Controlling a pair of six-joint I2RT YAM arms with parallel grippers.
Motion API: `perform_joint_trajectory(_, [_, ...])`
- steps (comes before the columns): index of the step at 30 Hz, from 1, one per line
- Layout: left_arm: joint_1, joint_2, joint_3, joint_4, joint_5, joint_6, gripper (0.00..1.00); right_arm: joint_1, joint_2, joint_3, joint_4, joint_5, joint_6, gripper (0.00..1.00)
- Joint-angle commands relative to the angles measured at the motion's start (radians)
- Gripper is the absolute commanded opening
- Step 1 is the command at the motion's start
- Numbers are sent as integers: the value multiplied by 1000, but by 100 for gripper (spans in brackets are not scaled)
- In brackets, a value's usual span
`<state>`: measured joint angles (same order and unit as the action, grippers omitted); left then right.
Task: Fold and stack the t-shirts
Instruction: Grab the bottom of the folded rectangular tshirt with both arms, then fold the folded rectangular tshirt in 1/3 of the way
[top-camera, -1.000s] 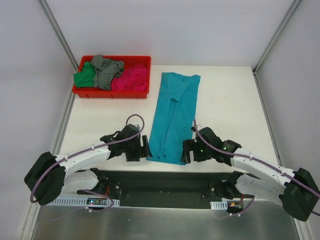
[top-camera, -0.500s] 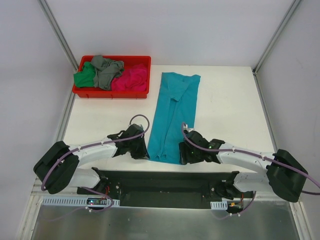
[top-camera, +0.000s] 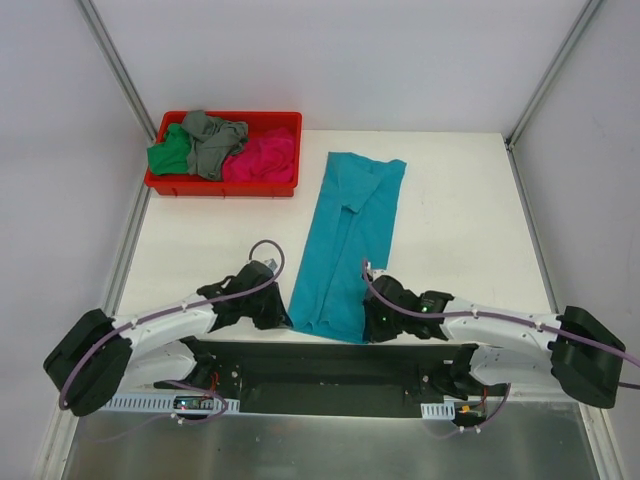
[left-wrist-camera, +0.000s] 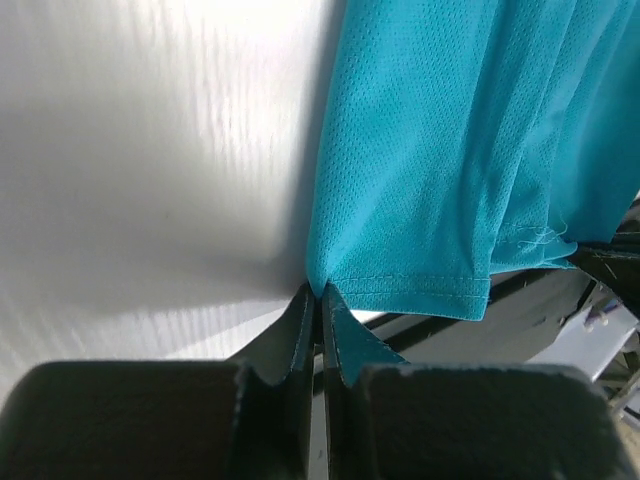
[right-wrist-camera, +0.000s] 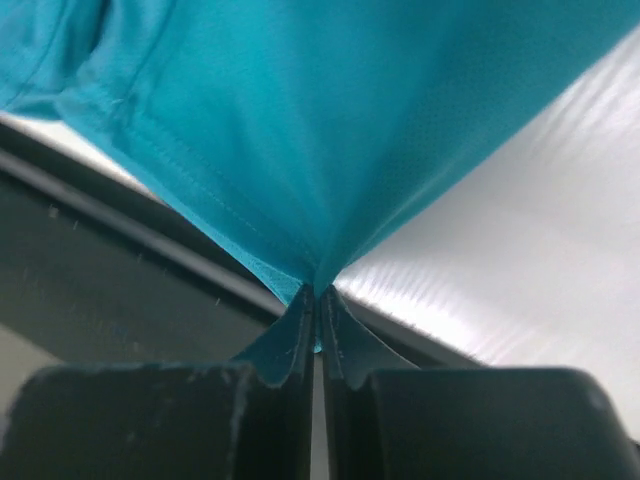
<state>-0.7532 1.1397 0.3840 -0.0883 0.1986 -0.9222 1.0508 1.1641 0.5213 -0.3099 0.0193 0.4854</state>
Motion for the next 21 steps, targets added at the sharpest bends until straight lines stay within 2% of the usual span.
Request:
perform_joint_trajectory(1, [-15,-167,-89,-39,85,-44,0,70,-104,-38,5,-120,62,3])
perform_joint_trajectory(5, [-15,-378,-125,-88,145,-53,0,106,-187,-53,35,-206,73,1])
perform_joint_trajectory(8, [-14,-451,-105,-93,176,-32,0,107,-233,-63,77,-252,58,1])
perform_joint_trajectory(10, [-15,-463,-80,-97,142,-20,0,104,-260,-49,65,-242,45,0])
perform_joint_trajectory(14, [-14,-390,13,-99,39,35,0,69,-285,2,-27,-131,-19,1])
perform_joint_trajectory(21, [-11,-129,281,-99,-40,206,0,-124,-228,104,-51,-105,-171,1])
